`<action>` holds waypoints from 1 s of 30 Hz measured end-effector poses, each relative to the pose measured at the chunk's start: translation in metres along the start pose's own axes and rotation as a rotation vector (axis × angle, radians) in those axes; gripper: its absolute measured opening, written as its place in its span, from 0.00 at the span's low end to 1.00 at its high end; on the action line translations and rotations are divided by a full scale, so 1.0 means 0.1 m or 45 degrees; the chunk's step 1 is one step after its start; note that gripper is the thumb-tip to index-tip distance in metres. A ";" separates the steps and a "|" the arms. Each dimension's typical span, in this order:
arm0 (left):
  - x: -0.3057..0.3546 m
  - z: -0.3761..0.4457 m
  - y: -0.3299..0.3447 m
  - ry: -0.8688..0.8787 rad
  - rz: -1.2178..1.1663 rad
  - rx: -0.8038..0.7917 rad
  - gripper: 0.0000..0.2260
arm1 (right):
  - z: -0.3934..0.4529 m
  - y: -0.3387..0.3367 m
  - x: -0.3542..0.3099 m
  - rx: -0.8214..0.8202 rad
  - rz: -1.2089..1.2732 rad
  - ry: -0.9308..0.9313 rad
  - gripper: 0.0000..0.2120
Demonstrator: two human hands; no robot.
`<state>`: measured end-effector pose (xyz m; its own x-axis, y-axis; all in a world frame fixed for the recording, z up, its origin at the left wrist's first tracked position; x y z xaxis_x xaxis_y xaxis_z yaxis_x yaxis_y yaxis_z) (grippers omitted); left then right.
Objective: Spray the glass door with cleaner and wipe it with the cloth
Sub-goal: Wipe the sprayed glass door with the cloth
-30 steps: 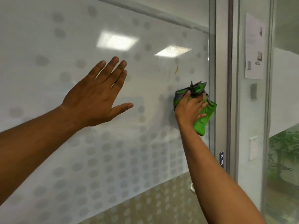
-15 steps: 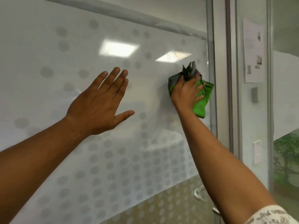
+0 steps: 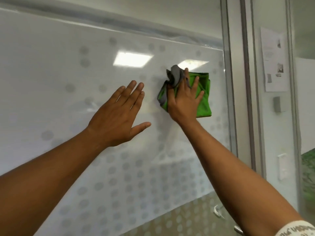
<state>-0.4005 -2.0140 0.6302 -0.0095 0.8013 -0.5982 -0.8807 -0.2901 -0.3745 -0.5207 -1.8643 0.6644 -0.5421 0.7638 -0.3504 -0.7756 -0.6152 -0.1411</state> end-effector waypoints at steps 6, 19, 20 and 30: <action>-0.38 -0.20 -0.29 -0.031 0.106 0.023 0.41 | 0.49 -0.02 -0.04 -0.060 0.035 0.366 0.32; -0.88 -0.67 -0.43 -0.159 0.159 0.021 0.41 | 0.26 -0.08 -1.46 0.037 -0.001 -0.071 0.28; -0.89 -0.68 -0.44 -0.170 0.151 0.035 0.41 | 0.16 -0.07 -1.57 0.038 -0.016 -0.142 0.28; -0.91 -0.73 -0.42 -0.197 0.125 0.029 0.42 | -0.40 0.05 -0.93 -0.018 -0.093 -0.110 0.29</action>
<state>-0.3281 -2.1132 0.6486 -0.1674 0.8409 -0.5146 -0.8824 -0.3605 -0.3022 -0.4617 -1.9462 0.6588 -0.5109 0.8203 -0.2573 -0.8097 -0.5597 -0.1765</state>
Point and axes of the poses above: each hand's wrist, its own z-axis towards the middle knuckle, its own y-axis out of the palm, x = y × z, the point moved 10 cm from there along z, towards the middle knuckle, and after that the axes turned 10 degrees about -z, right-handed, at the moved point
